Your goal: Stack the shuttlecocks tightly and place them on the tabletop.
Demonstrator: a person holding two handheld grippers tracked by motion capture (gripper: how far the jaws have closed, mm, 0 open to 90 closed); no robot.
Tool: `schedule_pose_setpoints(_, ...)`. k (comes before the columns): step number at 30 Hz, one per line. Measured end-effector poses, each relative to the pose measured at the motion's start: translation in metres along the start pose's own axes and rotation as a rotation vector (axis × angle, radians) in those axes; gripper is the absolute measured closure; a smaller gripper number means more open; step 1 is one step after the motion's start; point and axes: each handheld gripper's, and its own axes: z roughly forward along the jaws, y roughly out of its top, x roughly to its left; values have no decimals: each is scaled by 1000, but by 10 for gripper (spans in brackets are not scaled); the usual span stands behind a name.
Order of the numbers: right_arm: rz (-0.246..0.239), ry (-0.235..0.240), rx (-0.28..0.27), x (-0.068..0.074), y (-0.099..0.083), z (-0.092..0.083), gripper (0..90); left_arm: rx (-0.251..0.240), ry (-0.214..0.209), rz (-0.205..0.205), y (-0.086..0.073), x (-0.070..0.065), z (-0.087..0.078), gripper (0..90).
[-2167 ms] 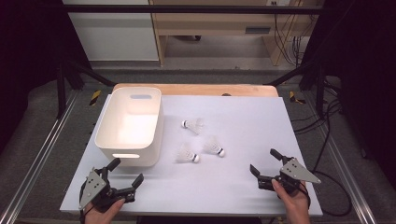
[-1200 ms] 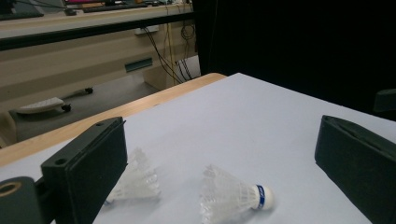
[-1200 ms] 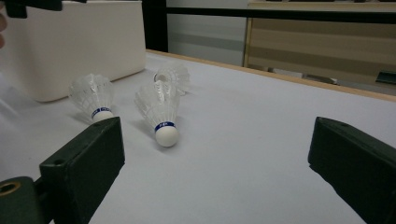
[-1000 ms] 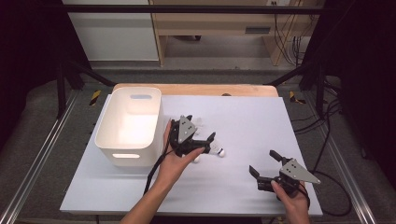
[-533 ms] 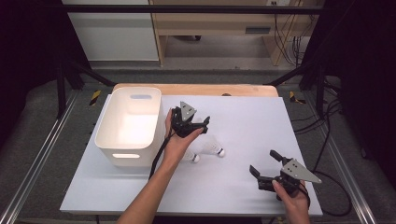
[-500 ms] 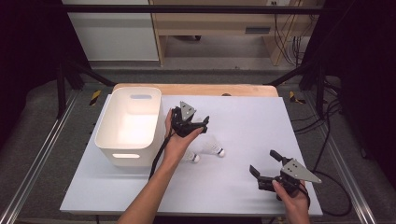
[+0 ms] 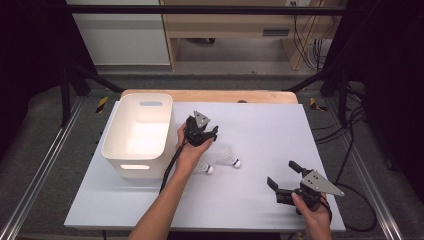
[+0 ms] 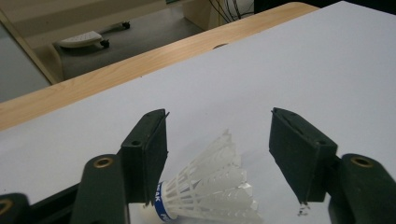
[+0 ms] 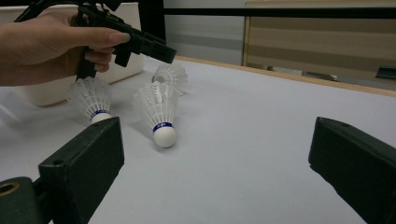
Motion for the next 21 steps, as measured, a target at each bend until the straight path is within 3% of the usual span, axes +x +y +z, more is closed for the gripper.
schedule_pose_setpoints(6,1,-2,1,-1,0,0,38,45,13,55,-3,-5,4,457)
schedule_pose_setpoints(9,3,0,-1,0,0,0,38,59,14,45,-4,-5,6,478)
schedule_pose_setpoints(14,6,2,0,0,0,0,38,85,36,74,-7,-6,8,505)
schedule_pose_setpoints(21,8,5,4,0,0,0,38,85,22,68,-7,-5,9,539)
